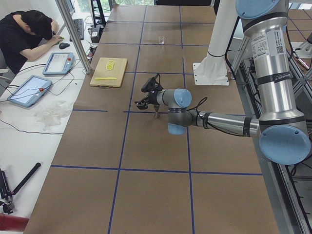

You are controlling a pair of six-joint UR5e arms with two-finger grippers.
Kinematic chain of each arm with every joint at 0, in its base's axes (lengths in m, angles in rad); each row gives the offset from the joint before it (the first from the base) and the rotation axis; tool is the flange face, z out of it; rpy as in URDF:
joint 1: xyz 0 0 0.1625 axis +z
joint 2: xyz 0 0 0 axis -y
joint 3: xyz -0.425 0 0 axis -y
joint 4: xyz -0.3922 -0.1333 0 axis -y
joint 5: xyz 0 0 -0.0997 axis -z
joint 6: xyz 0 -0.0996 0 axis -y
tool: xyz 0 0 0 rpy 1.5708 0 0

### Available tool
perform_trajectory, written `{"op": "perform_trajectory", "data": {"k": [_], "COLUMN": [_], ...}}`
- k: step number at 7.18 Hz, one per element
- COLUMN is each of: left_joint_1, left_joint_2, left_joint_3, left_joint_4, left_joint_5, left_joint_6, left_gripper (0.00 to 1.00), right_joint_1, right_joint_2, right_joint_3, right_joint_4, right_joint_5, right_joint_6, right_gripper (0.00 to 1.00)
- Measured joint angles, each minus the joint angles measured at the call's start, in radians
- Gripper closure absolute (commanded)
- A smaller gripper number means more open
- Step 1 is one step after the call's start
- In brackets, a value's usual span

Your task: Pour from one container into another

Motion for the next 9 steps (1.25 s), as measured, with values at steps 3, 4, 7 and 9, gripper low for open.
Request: {"op": "perform_trajectory", "data": {"k": [3, 4, 7, 9], "left_joint_1": [0.316, 0.416, 0.645, 0.703], "left_joint_2": [0.029, 0.034, 0.016, -0.017], "left_joint_3": [0.002, 0.013, 0.083, 0.126], "left_joint_4": [-0.050, -0.054, -0.060, -0.066], "left_joint_5": [0.493, 0.651, 1.008, 1.069], "left_joint_6": [-0.009, -0.011, -0.016, -0.026], "left_gripper": [0.00, 0.00, 0.00, 0.00], "right_joint_1": [0.000, 0.000, 0.009, 0.014], "right_joint_2": [-0.001, -0.001, -0.002, -0.002], "right_joint_3": [-0.002, -0.003, -0.001, -0.001], "right_joint_4": [0.000, 0.000, 0.000, 0.000], "right_joint_5": [0.000, 0.000, 0.000, 0.000], "right_joint_6": [0.000, 0.002, 0.017, 0.018], "right_gripper": [0.00, 0.00, 0.00, 0.00]}}
